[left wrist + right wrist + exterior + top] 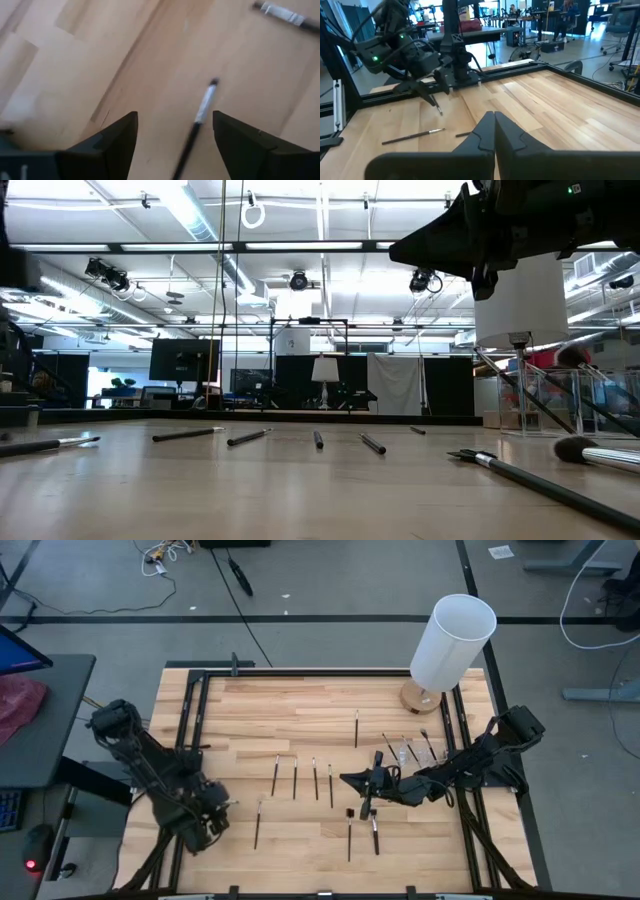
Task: Put items in baskets/containers
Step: Put the black eyeshadow brush into the transparent organizer
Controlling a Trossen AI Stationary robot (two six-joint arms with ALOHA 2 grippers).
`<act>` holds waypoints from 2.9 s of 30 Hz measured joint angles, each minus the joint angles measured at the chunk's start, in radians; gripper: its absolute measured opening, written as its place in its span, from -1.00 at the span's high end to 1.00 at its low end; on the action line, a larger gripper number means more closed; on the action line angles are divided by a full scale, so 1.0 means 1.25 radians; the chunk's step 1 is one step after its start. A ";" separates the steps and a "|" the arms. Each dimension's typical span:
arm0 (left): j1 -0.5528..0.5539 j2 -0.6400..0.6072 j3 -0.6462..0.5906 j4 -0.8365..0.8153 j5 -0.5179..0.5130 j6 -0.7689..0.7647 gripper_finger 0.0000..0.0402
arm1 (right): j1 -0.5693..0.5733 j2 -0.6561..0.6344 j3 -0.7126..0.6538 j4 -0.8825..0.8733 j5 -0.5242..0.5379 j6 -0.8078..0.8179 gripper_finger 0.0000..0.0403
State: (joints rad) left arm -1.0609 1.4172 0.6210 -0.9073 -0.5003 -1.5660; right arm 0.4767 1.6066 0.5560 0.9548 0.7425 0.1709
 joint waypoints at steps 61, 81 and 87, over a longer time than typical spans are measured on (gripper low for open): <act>0.353 0.003 -0.396 0.768 -0.337 0.285 0.35 | -0.002 0.000 0.000 0.001 0.001 0.043 0.99; 0.326 -0.088 -0.400 0.606 -0.301 0.256 0.41 | -0.002 0.000 0.000 0.000 0.001 0.045 0.99; 0.268 -0.088 -0.446 0.654 -0.332 0.256 0.62 | -0.002 0.000 0.000 0.000 0.001 0.045 0.99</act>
State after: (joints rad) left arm -0.7255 1.3071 0.0635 -0.0898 -0.9151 -1.2466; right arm 0.4736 1.6066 0.5560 0.9546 0.7433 0.2272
